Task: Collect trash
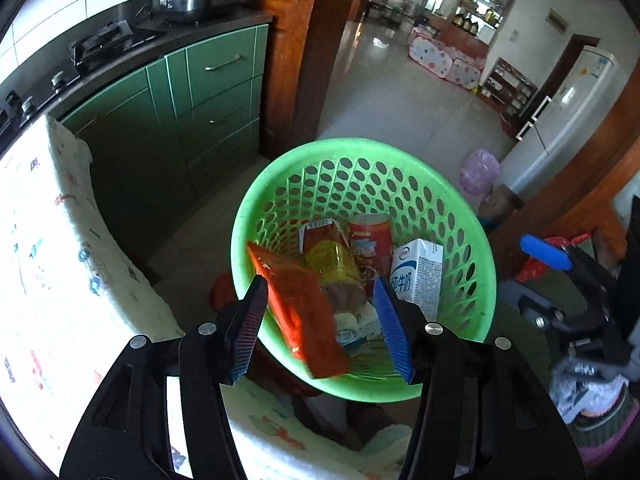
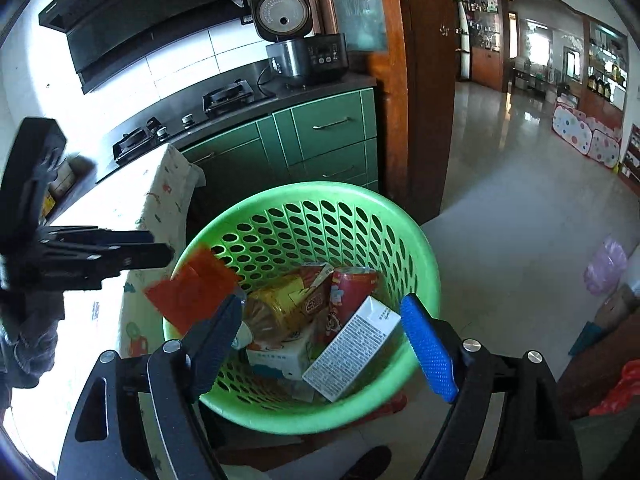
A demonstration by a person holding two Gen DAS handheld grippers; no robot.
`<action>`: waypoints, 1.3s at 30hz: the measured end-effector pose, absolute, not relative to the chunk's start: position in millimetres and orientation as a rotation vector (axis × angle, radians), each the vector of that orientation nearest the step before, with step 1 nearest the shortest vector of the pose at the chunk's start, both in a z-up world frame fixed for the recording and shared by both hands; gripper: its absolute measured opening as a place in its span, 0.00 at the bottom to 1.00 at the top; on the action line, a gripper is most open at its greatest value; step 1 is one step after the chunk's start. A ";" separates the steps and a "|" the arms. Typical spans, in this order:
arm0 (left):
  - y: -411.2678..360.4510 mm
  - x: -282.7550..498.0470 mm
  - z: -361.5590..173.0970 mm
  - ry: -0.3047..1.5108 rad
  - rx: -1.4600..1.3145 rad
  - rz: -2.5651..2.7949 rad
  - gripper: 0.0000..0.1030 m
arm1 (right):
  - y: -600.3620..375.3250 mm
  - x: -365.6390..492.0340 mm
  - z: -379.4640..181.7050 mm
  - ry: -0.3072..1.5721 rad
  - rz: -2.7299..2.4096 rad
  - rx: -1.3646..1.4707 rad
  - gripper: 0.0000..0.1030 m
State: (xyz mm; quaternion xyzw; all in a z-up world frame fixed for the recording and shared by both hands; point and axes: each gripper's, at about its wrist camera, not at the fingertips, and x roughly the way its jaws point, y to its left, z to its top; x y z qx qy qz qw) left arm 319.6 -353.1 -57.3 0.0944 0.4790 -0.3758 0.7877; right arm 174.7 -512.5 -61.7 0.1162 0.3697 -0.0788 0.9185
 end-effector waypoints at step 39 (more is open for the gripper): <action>-85.9 162.7 10.4 0.737 0.070 -0.358 0.95 | -330.2 78.5 -19.5 0.712 -0.030 0.197 0.92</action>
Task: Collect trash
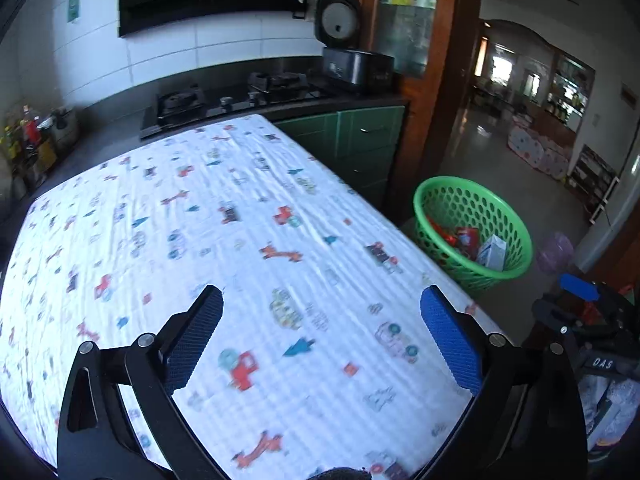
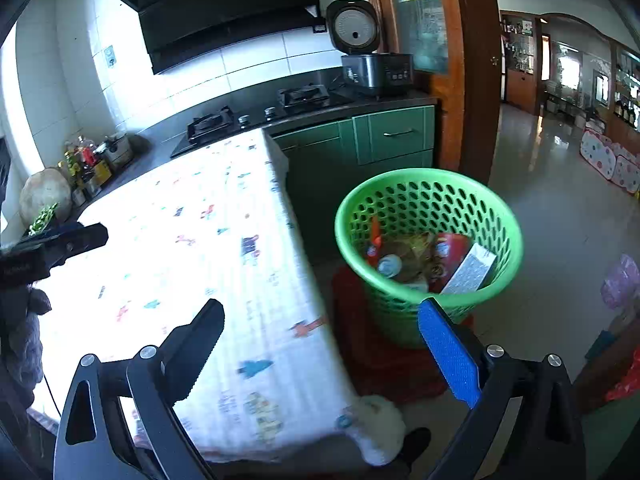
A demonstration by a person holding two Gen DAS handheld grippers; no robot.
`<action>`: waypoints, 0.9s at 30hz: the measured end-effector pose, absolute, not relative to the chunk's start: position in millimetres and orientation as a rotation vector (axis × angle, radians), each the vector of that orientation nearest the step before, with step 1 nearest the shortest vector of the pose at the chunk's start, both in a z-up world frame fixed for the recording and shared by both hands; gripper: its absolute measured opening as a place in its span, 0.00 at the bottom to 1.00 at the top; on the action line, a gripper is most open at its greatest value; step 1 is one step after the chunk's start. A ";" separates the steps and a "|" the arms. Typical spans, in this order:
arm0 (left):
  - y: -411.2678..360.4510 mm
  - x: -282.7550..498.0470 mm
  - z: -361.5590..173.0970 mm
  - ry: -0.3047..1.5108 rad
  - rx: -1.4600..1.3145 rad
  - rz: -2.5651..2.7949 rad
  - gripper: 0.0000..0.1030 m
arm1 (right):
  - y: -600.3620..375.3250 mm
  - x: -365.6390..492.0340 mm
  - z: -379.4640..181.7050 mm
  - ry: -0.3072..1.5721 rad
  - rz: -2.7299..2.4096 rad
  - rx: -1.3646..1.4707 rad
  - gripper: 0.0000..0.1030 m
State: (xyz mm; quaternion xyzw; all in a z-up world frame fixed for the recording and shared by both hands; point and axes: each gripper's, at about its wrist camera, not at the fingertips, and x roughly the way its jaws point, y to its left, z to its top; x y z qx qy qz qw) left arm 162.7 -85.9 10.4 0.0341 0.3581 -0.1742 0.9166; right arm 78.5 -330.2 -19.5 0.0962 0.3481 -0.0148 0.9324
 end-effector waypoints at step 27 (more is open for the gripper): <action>-35.1 81.4 -5.5 0.603 0.099 -0.210 0.95 | -278.1 36.2 -15.5 0.694 -0.063 0.164 0.92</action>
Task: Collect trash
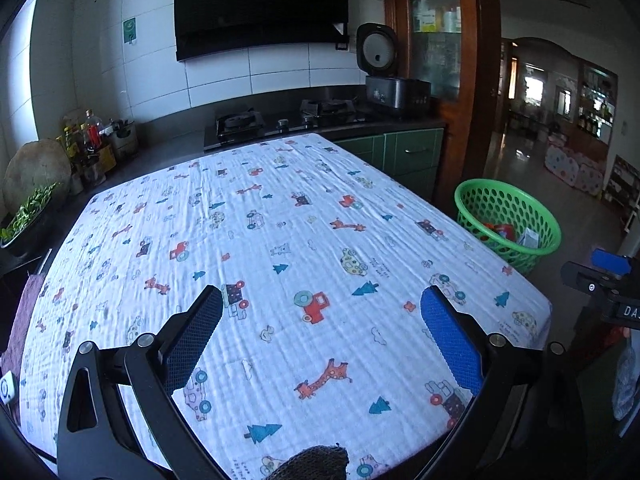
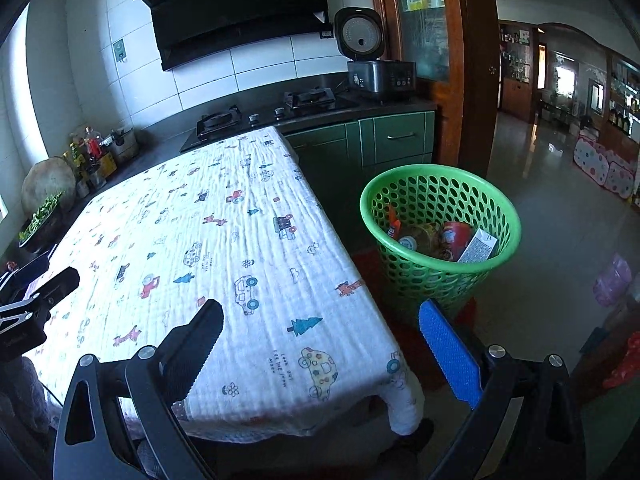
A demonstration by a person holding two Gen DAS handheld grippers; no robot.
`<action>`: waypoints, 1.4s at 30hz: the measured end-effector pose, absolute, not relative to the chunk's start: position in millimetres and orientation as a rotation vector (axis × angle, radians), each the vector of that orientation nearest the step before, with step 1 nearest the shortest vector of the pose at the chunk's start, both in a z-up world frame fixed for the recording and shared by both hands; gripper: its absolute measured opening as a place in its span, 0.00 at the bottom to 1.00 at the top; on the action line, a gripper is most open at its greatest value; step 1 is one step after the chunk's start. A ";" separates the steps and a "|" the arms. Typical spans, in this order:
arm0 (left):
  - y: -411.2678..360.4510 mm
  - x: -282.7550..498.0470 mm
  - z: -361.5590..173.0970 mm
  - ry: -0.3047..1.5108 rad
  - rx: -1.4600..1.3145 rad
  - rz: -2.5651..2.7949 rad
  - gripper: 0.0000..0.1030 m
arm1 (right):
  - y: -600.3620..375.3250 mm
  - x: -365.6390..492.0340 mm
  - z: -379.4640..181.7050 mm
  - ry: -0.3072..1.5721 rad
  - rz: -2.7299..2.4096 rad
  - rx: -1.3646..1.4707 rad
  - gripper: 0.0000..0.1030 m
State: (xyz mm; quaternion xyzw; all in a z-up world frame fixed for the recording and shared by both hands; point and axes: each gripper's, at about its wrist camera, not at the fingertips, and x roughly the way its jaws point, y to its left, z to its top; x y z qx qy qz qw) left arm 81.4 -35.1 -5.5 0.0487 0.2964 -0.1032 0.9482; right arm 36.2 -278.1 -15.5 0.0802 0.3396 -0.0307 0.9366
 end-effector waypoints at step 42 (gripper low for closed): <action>-40.6 54.8 4.8 0.573 0.086 -0.241 0.95 | -275.8 4.9 -1.7 0.619 -0.090 0.130 0.93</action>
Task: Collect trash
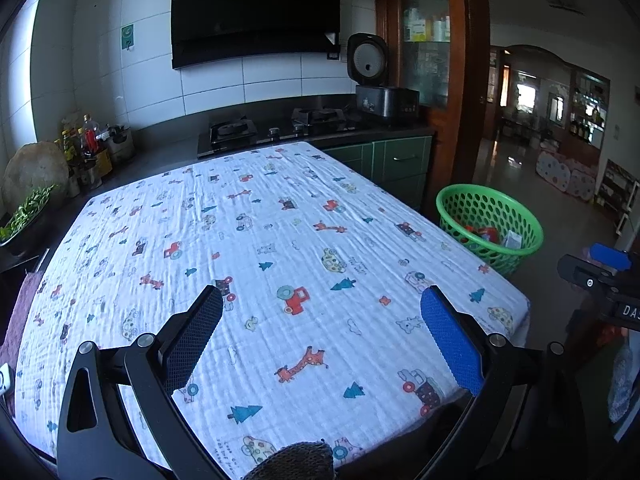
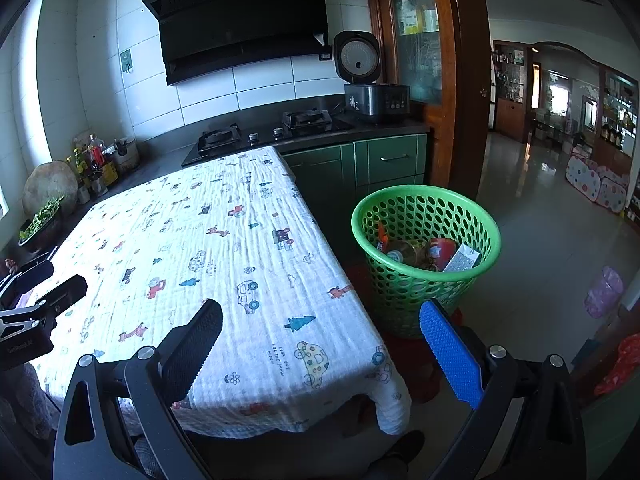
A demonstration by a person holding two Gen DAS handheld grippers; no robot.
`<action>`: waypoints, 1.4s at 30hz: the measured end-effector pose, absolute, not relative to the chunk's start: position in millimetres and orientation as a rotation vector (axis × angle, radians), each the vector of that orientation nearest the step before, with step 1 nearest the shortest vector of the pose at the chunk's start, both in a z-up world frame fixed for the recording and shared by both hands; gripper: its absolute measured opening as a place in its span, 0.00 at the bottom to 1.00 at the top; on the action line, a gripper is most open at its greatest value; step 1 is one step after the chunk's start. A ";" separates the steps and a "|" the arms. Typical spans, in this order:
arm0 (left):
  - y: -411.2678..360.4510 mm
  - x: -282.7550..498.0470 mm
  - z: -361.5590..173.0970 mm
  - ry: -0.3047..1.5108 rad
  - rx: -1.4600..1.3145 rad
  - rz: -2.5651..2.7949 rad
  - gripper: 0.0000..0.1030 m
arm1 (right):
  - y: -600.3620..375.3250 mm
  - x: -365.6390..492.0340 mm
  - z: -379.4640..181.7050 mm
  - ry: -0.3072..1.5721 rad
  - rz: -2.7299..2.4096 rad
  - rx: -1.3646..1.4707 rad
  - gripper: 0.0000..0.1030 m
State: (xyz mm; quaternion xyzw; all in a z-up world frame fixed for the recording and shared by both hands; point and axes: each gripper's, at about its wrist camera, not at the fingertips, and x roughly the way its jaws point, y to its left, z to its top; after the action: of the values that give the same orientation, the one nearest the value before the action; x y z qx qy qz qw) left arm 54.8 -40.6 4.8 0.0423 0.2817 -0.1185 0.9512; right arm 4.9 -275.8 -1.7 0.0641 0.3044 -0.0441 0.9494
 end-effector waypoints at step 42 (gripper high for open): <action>-43.6 49.3 6.9 0.569 0.098 -0.253 0.95 | -274.6 -1.0 5.4 0.611 -0.092 0.128 0.93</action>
State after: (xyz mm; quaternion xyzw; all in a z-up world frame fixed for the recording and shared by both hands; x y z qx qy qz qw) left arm 49.3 -43.6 6.9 0.0482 0.2799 -0.1244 0.9507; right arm -1.0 -274.6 5.4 0.0628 0.3003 -0.0455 0.9507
